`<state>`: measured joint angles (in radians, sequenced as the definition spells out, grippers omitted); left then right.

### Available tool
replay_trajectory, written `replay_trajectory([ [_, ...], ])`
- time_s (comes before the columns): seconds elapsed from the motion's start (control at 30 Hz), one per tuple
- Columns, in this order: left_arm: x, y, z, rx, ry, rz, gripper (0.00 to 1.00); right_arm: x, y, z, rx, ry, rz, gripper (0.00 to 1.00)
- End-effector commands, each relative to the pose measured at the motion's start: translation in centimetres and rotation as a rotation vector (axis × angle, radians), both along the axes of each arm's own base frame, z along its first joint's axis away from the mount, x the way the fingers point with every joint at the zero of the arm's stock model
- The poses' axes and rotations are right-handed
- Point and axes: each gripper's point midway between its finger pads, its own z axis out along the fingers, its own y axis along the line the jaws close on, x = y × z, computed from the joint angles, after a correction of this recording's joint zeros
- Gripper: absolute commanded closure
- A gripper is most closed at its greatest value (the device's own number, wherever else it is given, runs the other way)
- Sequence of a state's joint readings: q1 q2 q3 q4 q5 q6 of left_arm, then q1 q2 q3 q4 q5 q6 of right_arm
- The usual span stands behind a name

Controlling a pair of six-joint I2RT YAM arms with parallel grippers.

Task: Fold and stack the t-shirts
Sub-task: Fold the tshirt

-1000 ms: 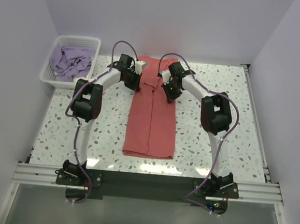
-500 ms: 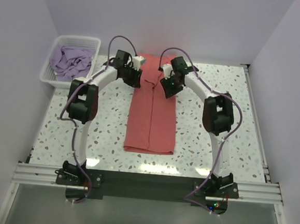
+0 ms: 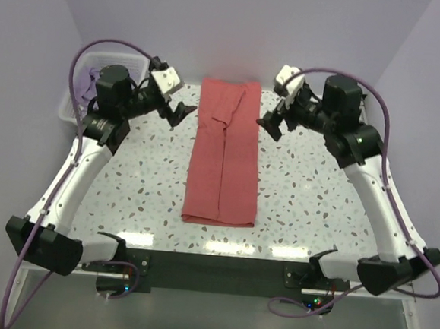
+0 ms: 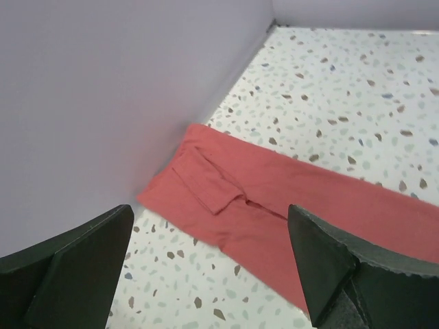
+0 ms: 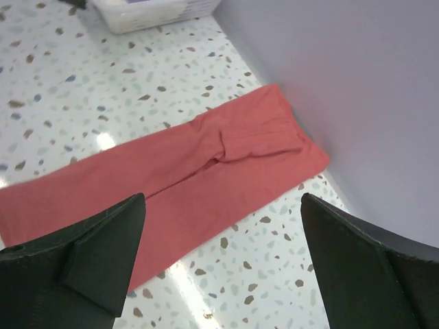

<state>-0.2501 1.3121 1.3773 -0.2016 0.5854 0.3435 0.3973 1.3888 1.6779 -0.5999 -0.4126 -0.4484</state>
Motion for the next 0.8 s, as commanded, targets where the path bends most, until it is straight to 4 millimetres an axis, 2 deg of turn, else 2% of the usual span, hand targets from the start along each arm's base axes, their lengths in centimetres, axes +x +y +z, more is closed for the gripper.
replay_trajectory([
  [0.0, -3.5, -0.8, -7.5, 0.155, 0.102, -0.194, 0.00, -3.4, 1.6, -4.7, -0.121, -0.046, 0.254, 0.01],
  [0.03, -4.8, -0.8, -8.9, 0.227, 0.075, -0.268, 0.00, -5.2, 1.2, -7.0, -0.190, 0.015, 0.285, 0.01],
  [0.07, -6.9, -1.1, -9.8, 0.241, 0.093, -0.334, 0.00, -7.4, 1.7, -8.9, -0.254, 0.047, 0.349, 0.01],
  [0.1, -8.9, -0.8, -13.2, 0.266, 0.184, -0.361, 0.00, -8.7, 1.4, -10.7, -0.338, 0.044, 0.414, 0.01],
  [0.13, -9.8, -0.5, -14.7, 0.297, 0.182, -0.380, 0.00, -10.2, 0.3, -14.3, -0.419, 0.133, 0.421, 0.01],
  [0.17, -11.6, -0.3, -15.6, 0.322, 0.170, -0.410, 0.01, -11.7, 0.4, -15.2, -0.442, 0.139, 0.453, 0.01],
  [0.2, -13.4, 0.2, -19.4, 0.356, 0.221, -0.437, 0.01, -12.6, 0.2, -16.5, -0.461, 0.152, 0.477, 0.02],
  [0.23, -14.3, 0.3, -20.7, 0.393, 0.195, -0.460, 0.02, -13.8, -0.1, -19.1, -0.476, 0.202, 0.496, 0.03],
  [0.27, -15.6, -0.1, -21.4, 0.428, 0.160, -0.484, 0.05, -15.0, 0.2, -20.0, -0.488, 0.214, 0.532, 0.05],
  [0.3, -17.3, 0.1, -24.1, 0.453, 0.198, -0.519, 0.07, -15.8, 0.2, -20.9, -0.505, 0.219, 0.553, 0.07],
  [0.33, -18.1, 0.1, -25.0, 0.471, 0.184, -0.544, 0.08, -16.7, -0.1, -23.0, -0.525, 0.254, 0.571, 0.10],
  [0.37, -18.7, -0.3, -25.5, 0.478, 0.162, -0.566, 0.13, -17.6, 0.3, -24.0, -0.541, 0.262, 0.597, 0.18],
  [0.4, -19.7, -0.2, -27.3, 0.487, 0.193, -0.580, 0.15, -18.0, 0.3, -24.9, -0.548, 0.275, 0.606, 0.21],
  [0.43, -20.0, -0.3, -27.8, 0.489, 0.202, -0.579, 0.19, -18.2, 0.5, -26.5, -0.552, 0.280, 0.608, 0.24],
  [0.5, -20.6, -0.6, -29.4, 0.510, 0.200, -0.594, 0.28, -18.6, 0.7, -28.0, -0.574, 0.280, 0.619, 0.33],
  [0.63, -21.0, -1.3, -31.2, 0.550, 0.165, -0.609, 0.35, -19.1, 0.5, -32.2, -0.628, 0.294, 0.644, 0.41],
  [0.77, -20.7, -1.4, -32.9, 0.590, 0.176, -0.608, 0.38, -19.1, 0.6, -33.9, -0.645, 0.289, 0.654, 0.43],
])
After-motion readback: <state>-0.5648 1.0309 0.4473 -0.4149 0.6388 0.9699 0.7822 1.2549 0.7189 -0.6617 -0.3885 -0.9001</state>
